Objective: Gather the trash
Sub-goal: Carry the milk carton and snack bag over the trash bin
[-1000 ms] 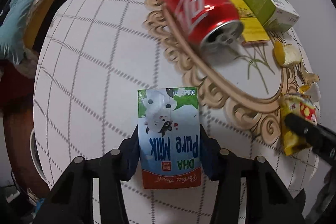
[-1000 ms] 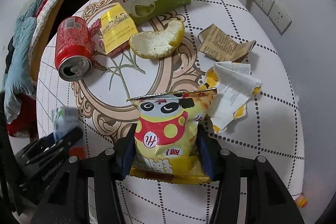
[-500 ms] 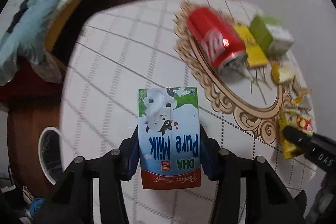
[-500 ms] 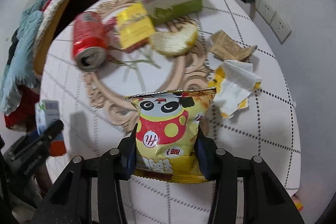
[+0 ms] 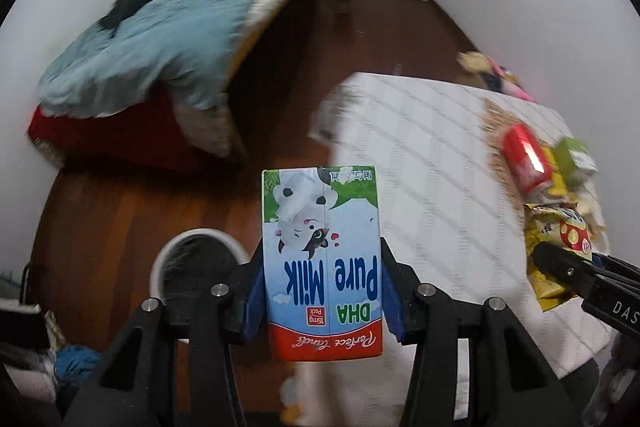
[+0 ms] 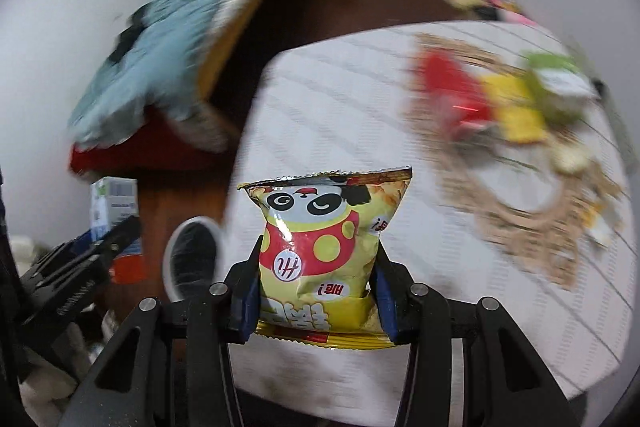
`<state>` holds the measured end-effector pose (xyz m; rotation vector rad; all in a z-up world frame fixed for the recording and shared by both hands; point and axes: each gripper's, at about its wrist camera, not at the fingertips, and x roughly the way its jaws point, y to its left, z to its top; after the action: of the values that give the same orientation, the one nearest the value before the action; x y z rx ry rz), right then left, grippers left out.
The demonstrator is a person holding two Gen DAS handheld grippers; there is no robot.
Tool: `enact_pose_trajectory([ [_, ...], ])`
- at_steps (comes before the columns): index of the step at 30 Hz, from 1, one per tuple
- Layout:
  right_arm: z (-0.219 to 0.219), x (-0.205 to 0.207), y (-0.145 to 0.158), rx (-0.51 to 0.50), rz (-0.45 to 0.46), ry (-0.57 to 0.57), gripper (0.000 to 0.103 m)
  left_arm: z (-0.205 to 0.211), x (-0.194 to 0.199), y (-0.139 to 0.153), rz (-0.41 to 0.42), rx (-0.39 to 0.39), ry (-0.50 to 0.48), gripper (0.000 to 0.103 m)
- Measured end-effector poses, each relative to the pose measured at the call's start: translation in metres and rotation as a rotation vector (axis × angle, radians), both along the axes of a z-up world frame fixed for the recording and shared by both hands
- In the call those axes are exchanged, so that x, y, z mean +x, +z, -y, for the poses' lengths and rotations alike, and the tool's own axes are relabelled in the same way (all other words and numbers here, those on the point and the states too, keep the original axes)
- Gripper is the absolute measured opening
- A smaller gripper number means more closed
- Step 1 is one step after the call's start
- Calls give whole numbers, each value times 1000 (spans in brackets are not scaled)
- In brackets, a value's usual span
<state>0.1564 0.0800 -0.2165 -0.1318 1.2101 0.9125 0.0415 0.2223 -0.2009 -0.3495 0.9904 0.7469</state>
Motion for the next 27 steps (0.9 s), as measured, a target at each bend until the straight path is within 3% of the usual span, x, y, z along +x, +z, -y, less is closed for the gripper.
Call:
enact_pose_trajectory([
  [6,-112,-77,-19,-6,-10,184,48,-63,-69,-18,-21,3,141,45],
  [14,-229,-143,-123,-132,-100,313,48,-147,-131,-115,-179,-32,288,45],
  [20,-284,-165,-190,-199,-171,351,48,-184,-153,-176,-238,-102,339,45],
  [27,-315,-172,-249,-225,-287,336,48,-197,-162,-205,-238,-176,330,47],
])
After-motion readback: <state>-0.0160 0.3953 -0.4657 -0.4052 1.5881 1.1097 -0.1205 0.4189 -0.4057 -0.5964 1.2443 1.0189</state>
